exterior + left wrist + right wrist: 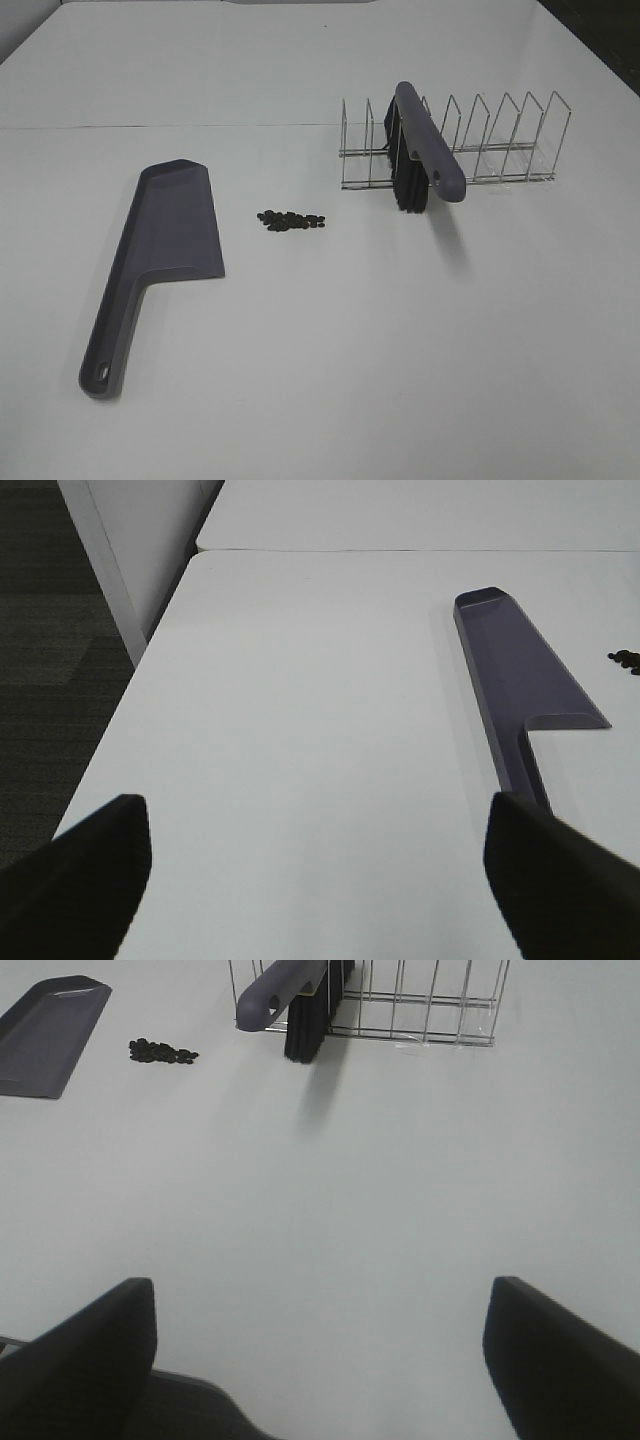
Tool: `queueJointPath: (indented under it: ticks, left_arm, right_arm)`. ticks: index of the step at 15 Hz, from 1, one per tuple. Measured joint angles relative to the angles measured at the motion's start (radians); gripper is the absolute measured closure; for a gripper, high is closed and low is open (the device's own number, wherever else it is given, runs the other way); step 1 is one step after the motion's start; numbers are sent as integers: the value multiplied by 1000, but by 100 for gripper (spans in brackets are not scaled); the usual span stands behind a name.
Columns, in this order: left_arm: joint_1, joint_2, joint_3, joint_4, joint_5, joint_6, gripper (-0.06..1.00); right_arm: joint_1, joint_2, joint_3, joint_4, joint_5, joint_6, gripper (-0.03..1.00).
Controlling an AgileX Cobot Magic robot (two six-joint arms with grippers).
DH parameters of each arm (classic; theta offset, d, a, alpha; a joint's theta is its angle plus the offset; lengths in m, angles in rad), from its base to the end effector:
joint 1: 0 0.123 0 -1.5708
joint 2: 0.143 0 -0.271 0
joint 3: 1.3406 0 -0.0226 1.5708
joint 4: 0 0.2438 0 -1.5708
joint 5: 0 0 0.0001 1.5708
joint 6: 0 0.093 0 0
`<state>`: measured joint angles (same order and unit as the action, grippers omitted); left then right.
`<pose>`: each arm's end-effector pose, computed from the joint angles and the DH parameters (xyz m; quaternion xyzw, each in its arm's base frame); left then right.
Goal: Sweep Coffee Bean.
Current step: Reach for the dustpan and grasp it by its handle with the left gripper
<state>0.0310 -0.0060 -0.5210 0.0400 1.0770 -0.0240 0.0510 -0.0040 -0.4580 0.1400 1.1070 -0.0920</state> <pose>0.0008 0.0033 0.2774 -0.0246 0.8499 0.0218 0.5259 0.0056 0.0119 0.2585 -0.0653 0.8699 0.0599 0.4853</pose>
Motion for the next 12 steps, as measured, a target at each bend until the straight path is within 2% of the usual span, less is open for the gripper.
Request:
queueJointPath:
  ticks: [12]
  left_arm:
    - [0,0,0,-7,-1,-4,11]
  right_arm:
    - [0,0,0,-9,0,1,21]
